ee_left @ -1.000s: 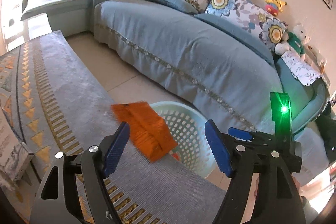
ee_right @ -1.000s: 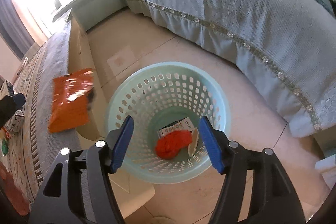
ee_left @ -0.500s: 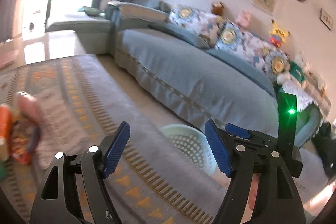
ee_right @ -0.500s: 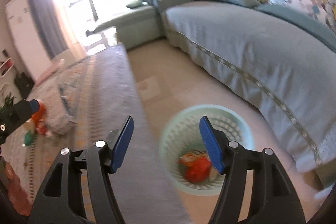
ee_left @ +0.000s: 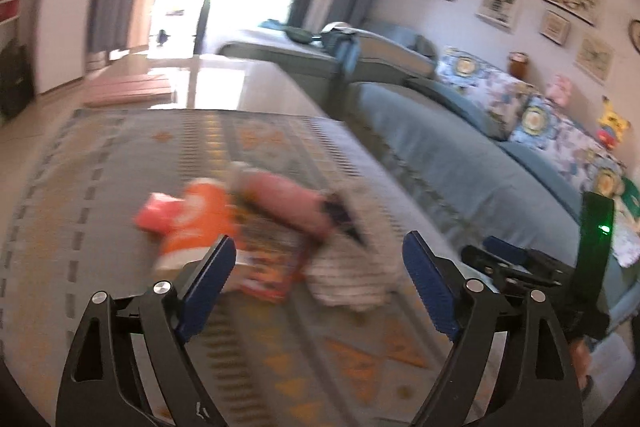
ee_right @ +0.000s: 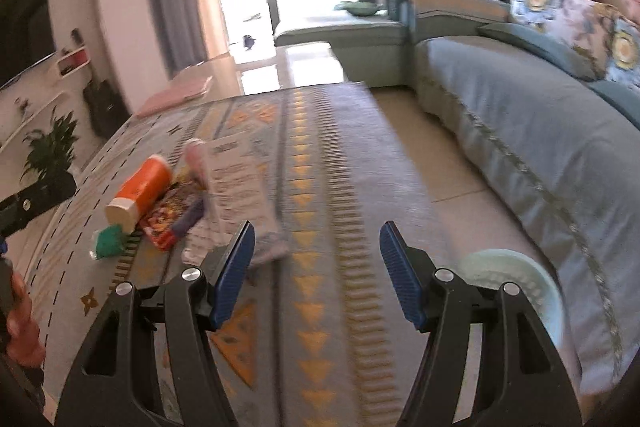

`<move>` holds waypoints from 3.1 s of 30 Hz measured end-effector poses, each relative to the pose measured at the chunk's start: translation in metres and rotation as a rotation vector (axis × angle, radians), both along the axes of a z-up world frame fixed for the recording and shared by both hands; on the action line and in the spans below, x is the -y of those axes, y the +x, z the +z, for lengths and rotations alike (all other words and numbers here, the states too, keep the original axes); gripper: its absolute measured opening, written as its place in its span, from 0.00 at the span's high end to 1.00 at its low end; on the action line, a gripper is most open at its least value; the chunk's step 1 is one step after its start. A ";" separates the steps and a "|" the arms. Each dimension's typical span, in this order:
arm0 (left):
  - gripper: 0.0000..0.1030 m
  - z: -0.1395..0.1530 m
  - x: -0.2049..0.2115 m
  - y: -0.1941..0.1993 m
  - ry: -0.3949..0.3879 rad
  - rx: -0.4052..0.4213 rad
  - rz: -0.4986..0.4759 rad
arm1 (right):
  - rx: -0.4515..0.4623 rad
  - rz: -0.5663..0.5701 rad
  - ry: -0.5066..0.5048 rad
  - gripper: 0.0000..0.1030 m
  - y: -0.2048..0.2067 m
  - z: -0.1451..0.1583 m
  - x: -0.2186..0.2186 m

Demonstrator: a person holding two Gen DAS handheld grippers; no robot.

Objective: Collect trash
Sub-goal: 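Grasp the orange paper cup with the left tool while the right tool grasps the white milk carton, then carry the milk carton with the right tool into the basket while the left tool drops the orange cup in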

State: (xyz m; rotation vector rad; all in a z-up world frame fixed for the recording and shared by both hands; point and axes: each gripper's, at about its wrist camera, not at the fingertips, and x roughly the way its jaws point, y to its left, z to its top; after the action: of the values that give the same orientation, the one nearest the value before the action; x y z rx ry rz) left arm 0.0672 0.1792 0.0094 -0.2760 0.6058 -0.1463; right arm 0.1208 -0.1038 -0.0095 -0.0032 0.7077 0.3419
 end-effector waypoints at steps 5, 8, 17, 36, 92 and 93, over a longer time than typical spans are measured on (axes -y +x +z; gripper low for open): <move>0.19 -0.022 -0.051 0.024 -0.031 -0.062 0.077 | -0.014 0.066 -0.022 0.41 0.019 -0.008 -0.036; 0.19 -0.038 -0.067 0.048 -0.063 -0.126 0.075 | -0.026 0.085 -0.030 0.41 0.027 -0.016 -0.050; 0.18 -0.082 -0.070 0.090 -0.134 -0.273 0.072 | -0.094 0.102 -0.026 0.40 0.052 -0.038 -0.062; 0.12 -0.096 -0.060 0.093 -0.109 -0.329 0.062 | -0.136 0.210 -0.066 0.36 0.055 -0.049 -0.097; 0.25 -0.009 0.054 -0.003 -0.056 -0.009 -0.130 | -0.320 0.072 -0.040 0.52 -0.009 -0.039 -0.029; 0.25 -0.007 0.058 -0.002 -0.053 -0.005 -0.138 | -0.298 0.054 -0.034 0.52 -0.014 -0.031 -0.019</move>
State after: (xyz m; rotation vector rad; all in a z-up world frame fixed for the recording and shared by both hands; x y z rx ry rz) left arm 0.0653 0.1211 0.0019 -0.2861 0.6269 -0.2948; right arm 0.1070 -0.0843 -0.0406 -0.0035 1.0101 0.3865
